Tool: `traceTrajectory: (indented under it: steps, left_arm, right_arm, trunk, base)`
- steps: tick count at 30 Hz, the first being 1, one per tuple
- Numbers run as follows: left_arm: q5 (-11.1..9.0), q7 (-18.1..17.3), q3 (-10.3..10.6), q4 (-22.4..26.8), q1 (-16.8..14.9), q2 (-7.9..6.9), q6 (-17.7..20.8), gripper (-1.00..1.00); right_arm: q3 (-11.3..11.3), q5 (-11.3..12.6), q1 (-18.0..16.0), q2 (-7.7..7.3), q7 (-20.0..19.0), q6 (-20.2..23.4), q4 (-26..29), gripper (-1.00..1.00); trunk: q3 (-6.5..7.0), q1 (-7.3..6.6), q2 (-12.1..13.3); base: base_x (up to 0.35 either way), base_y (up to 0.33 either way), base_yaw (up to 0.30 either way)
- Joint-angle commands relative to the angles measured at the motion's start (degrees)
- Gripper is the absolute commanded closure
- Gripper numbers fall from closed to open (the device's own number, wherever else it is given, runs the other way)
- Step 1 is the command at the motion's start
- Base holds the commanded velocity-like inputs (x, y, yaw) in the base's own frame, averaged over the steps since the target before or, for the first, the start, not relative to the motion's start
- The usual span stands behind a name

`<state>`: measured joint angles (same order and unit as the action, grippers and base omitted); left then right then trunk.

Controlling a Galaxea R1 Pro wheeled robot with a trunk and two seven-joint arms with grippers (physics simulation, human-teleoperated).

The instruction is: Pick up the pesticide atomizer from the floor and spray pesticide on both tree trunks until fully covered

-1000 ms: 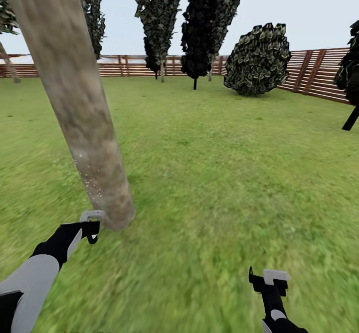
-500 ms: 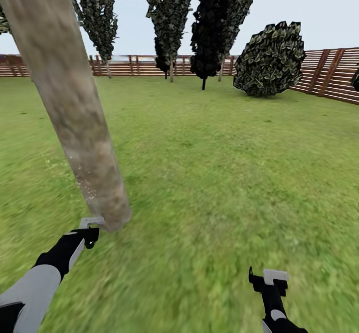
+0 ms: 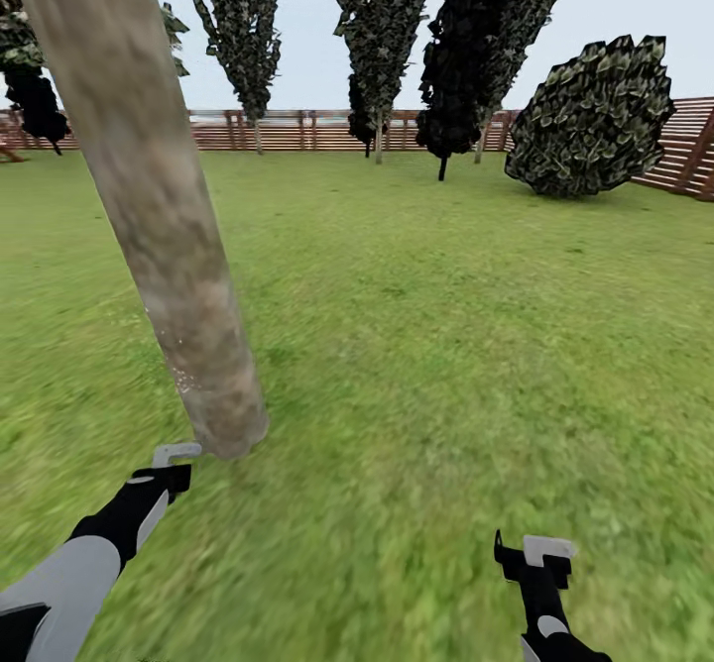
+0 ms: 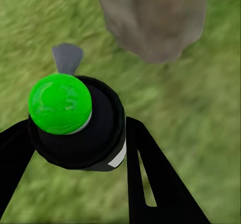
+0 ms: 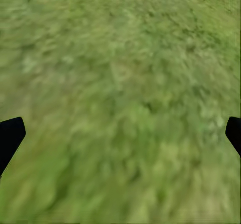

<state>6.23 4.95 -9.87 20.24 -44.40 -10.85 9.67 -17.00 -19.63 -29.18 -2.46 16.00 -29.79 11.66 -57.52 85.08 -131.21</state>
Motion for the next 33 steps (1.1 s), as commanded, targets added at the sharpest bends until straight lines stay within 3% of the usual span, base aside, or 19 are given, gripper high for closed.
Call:
traceTrajectory:
  steps: [1, 10, 28, 33]
  left_arm:
    - [-0.05, 0.58, 0.02, -0.02, 0.01, 0.19, -0.02, 1.00]
    - [0.42, 1.03, 0.07, -0.03, 0.11, 1.14, -0.09, 1.00]
    - [0.64, 1.14, 0.11, 0.03, 0.11, 1.19, -0.10, 1.00]
    - [0.50, 3.86, 0.11, -0.03, 0.11, 1.18, -0.10, 1.00]
  right_arm:
    - [0.02, 0.00, 0.00, 0.02, 0.00, 0.00, 0.01, -1.00]
    - [0.03, -0.05, 0.00, 0.09, 0.00, 0.00, -0.01, -1.00]
    - [0.01, -0.05, 0.00, 0.09, 0.00, 0.00, 0.03, -1.00]
    - [0.02, -0.05, 0.00, 0.09, 0.00, 0.00, 0.01, -1.00]
  trunk:
    - [0.00, 0.00, 0.00]
    - [0.00, 0.00, 0.00]
    - [0.00, 0.00, 0.00]
    - [0.00, 0.00, 0.00]
  base:
    - [0.151, -0.267, 0.271]
    - [0.193, -0.236, 0.266]
    - [0.046, -0.270, 0.010]
    - [0.120, -0.274, 0.172]
